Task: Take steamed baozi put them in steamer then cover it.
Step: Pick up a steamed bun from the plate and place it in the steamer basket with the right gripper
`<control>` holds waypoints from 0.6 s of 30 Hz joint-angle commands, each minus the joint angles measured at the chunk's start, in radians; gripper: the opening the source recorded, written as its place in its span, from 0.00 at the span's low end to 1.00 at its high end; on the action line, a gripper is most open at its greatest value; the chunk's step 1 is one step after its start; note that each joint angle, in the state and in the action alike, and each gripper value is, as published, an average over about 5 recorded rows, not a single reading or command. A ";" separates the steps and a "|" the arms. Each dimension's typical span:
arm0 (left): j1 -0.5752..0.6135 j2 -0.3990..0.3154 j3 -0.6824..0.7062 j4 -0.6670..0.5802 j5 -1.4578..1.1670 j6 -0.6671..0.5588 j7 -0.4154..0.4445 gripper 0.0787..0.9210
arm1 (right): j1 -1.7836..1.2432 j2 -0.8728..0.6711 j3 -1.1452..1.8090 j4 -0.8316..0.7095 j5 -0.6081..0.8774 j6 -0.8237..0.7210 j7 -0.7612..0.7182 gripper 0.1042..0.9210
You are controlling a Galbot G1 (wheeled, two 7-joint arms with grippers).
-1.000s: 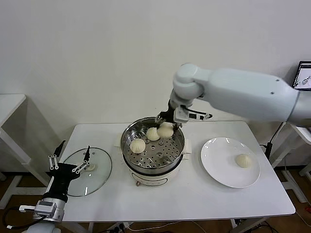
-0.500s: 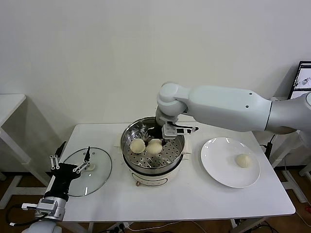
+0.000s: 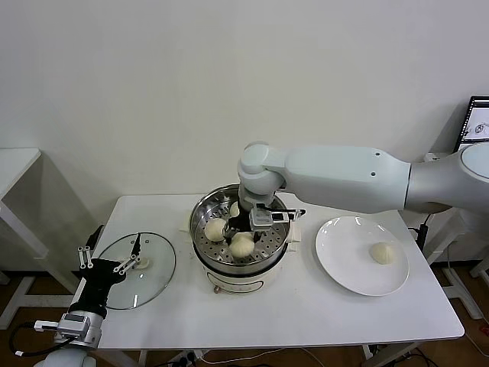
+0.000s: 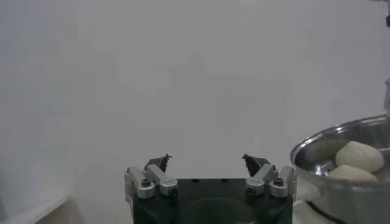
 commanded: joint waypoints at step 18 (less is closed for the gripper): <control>-0.001 -0.002 -0.012 0.008 -0.003 -0.004 0.004 0.88 | -0.049 0.044 -0.003 -0.038 0.017 -0.019 -0.033 0.83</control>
